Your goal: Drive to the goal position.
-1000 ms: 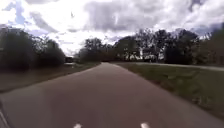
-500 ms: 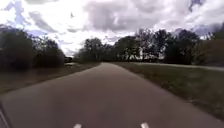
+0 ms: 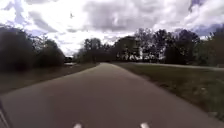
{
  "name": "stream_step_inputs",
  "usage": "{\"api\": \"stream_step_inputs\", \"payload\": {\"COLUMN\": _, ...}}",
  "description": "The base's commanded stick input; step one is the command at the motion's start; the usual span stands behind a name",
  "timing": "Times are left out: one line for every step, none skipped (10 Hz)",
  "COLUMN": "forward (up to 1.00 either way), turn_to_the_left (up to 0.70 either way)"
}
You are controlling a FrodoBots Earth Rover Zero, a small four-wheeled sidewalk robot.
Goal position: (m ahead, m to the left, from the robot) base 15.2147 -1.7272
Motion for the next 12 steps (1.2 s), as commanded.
{"api": "stream_step_inputs", "payload": {"forward": 1.0, "turn_to_the_left": 0.0}}
{"api": "stream_step_inputs", "payload": {"forward": 1.0, "turn_to_the_left": 0.0}}
{"api": "stream_step_inputs", "payload": {"forward": 1.0, "turn_to_the_left": 0.0}}
{"api": "stream_step_inputs", "payload": {"forward": 1.0, "turn_to_the_left": 0.0}}
{"api": "stream_step_inputs", "payload": {"forward": 1.0, "turn_to_the_left": 0.0}}
{"api": "stream_step_inputs", "payload": {"forward": 1.0, "turn_to_the_left": 0.0}}
{"api": "stream_step_inputs", "payload": {"forward": 1.0, "turn_to_the_left": 0.0}}
{"api": "stream_step_inputs", "payload": {"forward": 1.0, "turn_to_the_left": 0.0}}
{"api": "stream_step_inputs", "payload": {"forward": 1.0, "turn_to_the_left": 0.0}}
{"api": "stream_step_inputs", "payload": {"forward": 1.0, "turn_to_the_left": 0.0}}
{"api": "stream_step_inputs", "payload": {"forward": 1.0, "turn_to_the_left": 0.0}}
{"api": "stream_step_inputs", "payload": {"forward": 1.0, "turn_to_the_left": 0.0}}
